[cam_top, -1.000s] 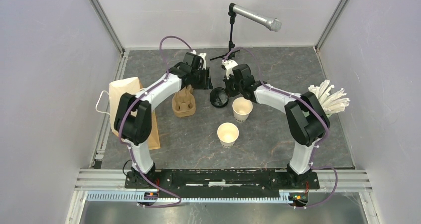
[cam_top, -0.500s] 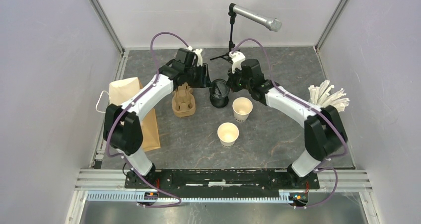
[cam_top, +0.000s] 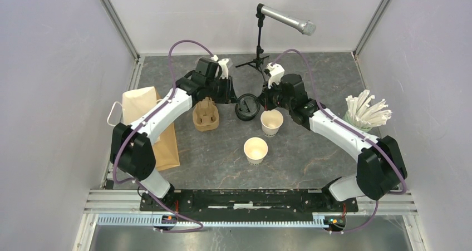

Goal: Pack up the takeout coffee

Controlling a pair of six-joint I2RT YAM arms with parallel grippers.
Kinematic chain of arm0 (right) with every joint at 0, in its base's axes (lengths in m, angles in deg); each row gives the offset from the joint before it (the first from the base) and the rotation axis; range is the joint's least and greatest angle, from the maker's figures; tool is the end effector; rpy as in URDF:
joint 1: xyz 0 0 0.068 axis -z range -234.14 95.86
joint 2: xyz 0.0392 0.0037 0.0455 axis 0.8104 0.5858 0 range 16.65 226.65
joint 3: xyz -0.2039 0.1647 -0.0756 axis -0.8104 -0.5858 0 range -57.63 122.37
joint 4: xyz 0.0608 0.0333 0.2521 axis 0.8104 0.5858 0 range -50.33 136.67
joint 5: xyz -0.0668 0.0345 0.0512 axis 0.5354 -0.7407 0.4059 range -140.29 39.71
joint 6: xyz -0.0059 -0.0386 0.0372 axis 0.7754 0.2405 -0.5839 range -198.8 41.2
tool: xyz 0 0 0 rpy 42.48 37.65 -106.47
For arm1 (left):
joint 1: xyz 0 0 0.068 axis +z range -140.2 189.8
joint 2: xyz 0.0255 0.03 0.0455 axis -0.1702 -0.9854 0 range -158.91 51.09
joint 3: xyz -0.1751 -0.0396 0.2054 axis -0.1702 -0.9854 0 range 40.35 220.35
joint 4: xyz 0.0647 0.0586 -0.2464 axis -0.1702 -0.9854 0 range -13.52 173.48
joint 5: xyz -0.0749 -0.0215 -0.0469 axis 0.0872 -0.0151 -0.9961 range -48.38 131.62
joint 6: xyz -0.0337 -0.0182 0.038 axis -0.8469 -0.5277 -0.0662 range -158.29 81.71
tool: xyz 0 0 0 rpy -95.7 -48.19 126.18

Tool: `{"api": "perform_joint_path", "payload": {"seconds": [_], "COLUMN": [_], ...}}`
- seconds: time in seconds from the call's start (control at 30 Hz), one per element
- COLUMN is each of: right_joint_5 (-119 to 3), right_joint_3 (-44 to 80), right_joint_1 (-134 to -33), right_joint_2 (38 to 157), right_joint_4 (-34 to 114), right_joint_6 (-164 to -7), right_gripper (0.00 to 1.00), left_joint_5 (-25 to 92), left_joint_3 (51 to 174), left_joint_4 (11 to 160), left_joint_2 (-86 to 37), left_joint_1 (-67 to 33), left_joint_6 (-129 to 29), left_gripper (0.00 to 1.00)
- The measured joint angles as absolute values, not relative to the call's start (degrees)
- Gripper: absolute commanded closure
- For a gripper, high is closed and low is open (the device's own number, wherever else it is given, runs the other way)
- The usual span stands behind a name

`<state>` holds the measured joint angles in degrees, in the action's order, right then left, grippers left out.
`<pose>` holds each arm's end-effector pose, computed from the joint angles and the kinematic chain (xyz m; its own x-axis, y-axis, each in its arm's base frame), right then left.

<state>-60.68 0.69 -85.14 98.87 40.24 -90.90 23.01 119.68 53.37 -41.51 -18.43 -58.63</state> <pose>0.2811 0.1764 0.2855 -0.4829 -0.0496 -0.8743 -0.5585 0.7864 0.2639 0.3140 -0.1816 0.3053 -0.7942 0.0525 -0.6053 0.4016 0.7931 -0.4581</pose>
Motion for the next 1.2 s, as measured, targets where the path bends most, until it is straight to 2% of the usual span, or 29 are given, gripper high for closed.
{"api": "perform_joint_path", "payload": {"seconds": [0.1,0.17,0.43,0.6,0.67,0.7,0.8,0.83,0.9,1.03,1.2], "right_joint_5": [-60.84,-60.99,-61.91,-62.26,-62.32,-62.35,-62.26,-62.26,-62.26,-63.26,-69.36], "right_joint_3": [-0.23,-0.36,-0.38,-0.38,-0.38,-0.38,-0.90,-1.47,-3.77,-12.03,-26.52], "right_joint_1": [-85.14,-85.14,-85.14,-85.14,-85.14,-85.14,-85.16,-85.16,-85.14,-85.12,-85.12], "right_joint_2": [98.87,98.87,98.87,98.87,98.87,98.87,98.30,97.49,94.32,82.47,66.23], "right_joint_4": [40.33,40.27,38.96,38.80,38.80,38.82,38.61,38.61,37.99,31.65,12.55], "right_joint_6": [-91.27,-91.58,-92.30,-92.52,-92.49,-92.45,-92.10,-91.77,-90.66,-87.36,-79.10], "right_gripper": [1.00,1.00,1.00,1.00,0.88,0.78,0.42,0.33,0.24,0.13,0.06], "left_joint_5": [22.79,22.46,21.98,21.91,21.91,21.94,21.80,21.61,20.47,15.66,9.02], "left_joint_3": [118.55,118.04,117.74,117.74,117.74,117.74,117.74,117.74,117.58,116.97,116.23], "left_joint_4": [53.35,53.37,53.61,54.01,54.05,54.07,54.14,54.14,54.51,55.08,56.10], "left_joint_2": [-41.51,-41.51,-41.55,-41.77,-41.97,-42.01,-42.01,-42.01,-41.97,-41.07,-37.62], "left_joint_1": [-18.58,-18.58,-18.58,-18.58,-18.58,-18.58,-18.60,-18.62,-18.60,-18.54,-18.25], "left_joint_6": [-58.63,-58.65,-58.65,-58.67,-58.74,-58.74,-58.78,-58.87,-59.76,-62.39,-65.47], "left_gripper": [0.82,0.83,0.76,0.97,0.98,0.98,0.98,0.98,0.98,0.98,0.98]}}
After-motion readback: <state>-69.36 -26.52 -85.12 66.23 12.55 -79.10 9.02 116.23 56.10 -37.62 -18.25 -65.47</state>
